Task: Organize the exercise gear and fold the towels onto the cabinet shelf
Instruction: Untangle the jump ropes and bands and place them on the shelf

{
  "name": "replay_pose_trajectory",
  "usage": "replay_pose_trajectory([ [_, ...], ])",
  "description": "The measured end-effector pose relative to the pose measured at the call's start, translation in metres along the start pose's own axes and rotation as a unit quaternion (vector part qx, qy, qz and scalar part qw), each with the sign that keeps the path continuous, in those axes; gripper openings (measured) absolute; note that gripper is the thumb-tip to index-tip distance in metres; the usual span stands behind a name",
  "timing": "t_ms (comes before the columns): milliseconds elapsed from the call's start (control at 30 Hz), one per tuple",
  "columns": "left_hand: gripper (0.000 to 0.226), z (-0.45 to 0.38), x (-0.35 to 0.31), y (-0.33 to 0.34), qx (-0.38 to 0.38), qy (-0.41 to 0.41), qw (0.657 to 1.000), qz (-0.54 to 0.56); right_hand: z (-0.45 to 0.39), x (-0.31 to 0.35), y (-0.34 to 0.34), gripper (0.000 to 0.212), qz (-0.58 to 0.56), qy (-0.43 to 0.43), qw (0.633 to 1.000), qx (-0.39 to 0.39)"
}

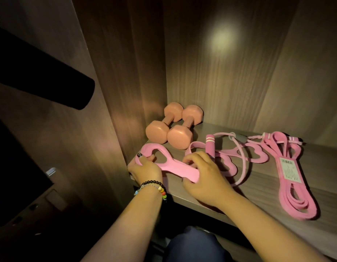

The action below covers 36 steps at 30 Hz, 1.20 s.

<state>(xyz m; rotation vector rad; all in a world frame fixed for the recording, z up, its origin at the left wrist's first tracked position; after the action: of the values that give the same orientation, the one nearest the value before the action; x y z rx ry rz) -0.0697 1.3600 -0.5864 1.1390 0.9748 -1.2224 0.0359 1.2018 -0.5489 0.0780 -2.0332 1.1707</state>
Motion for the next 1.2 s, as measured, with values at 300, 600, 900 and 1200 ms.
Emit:
replay_pose_trajectory([
  [300, 0.056, -0.002, -0.011, 0.005, 0.071, 0.068, 0.969, -0.227, 0.016, -0.028, 0.004, 0.058, -0.087, 0.006, 0.995, -0.043],
  [600, 0.077, 0.019, 0.002, 0.0, 0.194, 0.241, 0.858, -0.409, 0.021, -0.025, 0.0, 0.031, -0.063, -0.04, 0.994, -0.085],
  [900, 0.052, 0.026, -0.024, 0.021, 0.208, 0.377, 0.597, -0.677, 0.022, -0.025, 0.01, 0.042, -0.025, -0.041, 0.999, -0.024],
  [1200, 0.033, -0.002, -0.04, 0.048, 0.202, 0.363, 0.495, -0.763, 0.028, -0.016, 0.004, 0.045, 0.0, -0.059, 0.997, -0.048],
])
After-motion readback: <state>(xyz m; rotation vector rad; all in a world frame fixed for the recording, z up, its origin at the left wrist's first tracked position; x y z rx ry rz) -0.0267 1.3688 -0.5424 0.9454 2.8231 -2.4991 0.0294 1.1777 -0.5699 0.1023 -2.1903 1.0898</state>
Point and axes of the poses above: each hand's wrist, its own z-axis away from the middle knuckle, its own y-axis out of the palm, x = y × z, the point moved 8 cm from there along -z, towards the middle knuckle, and after that the axes turned 1 degree about -z, right-handed, at the moved point
